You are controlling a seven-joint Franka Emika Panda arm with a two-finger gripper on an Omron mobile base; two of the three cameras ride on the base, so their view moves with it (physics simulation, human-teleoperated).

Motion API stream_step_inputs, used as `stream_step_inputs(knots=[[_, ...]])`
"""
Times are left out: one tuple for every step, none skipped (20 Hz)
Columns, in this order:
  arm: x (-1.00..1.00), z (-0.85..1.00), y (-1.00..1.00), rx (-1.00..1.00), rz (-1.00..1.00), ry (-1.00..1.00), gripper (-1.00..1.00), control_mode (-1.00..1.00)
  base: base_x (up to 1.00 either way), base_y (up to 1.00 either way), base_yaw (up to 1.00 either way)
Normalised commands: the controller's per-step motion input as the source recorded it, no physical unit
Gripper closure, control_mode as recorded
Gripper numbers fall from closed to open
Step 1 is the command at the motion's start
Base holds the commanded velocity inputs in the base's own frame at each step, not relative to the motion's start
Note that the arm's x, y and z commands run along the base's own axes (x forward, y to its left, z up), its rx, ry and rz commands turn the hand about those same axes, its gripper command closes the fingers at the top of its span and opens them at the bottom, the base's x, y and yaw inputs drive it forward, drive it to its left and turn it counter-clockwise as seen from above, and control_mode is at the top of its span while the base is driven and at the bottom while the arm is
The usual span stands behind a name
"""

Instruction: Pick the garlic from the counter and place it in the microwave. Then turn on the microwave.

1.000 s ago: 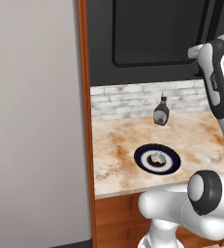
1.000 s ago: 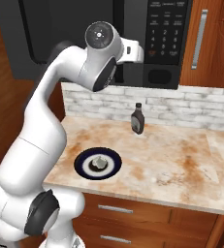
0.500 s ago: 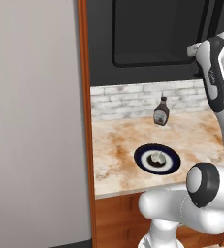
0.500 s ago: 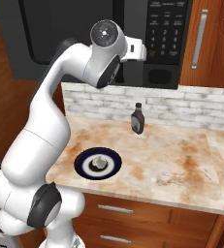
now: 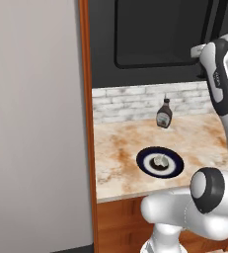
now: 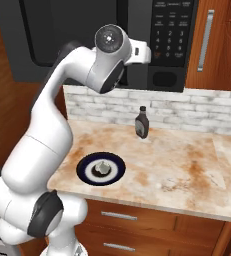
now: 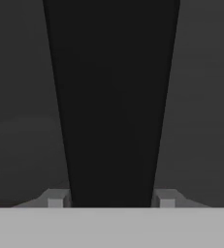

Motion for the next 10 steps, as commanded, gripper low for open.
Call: stream_step_inputs(knots=[[0.34,0.0,0.0,0.05,0.15,0.04,1.0,-1.0,0.0,0.0,0.0],[0.32,0.0,0.0,0.05,0.17,0.04,1.0,-1.0,0.0,0.0,0.0],[0.32,0.0,0.0,0.05,0.2,0.05,1.0,-1.0,0.0,0.0,0.0],[0.33,0.0,0.0,0.06,0.22,0.06,1.0,-1.0,0.0,0.0,0.0],[0.3,0.0,0.0,0.06,0.23,0.07,1.0,-1.0,0.0,0.0,0.0],[0.26,0.0,0.0,0.05,0.23,0.05,1.0,-1.0,0.0,0.0,0.0],[0.18,0.0,0.04,0.04,0.23,0.04,1.0,-1.0,0.0,0.0,0.0],[0.14,0.0,0.08,0.03,0.23,0.04,1.0,-1.0,0.0,0.0,0.0],[0.06,0.0,0.12,0.03,0.21,0.05,1.0,-1.0,0.0,0.0,0.0],[0.04,0.0,0.16,0.0,0.19,0.09,1.0,-1.0,0.0,0.0,0.0]])
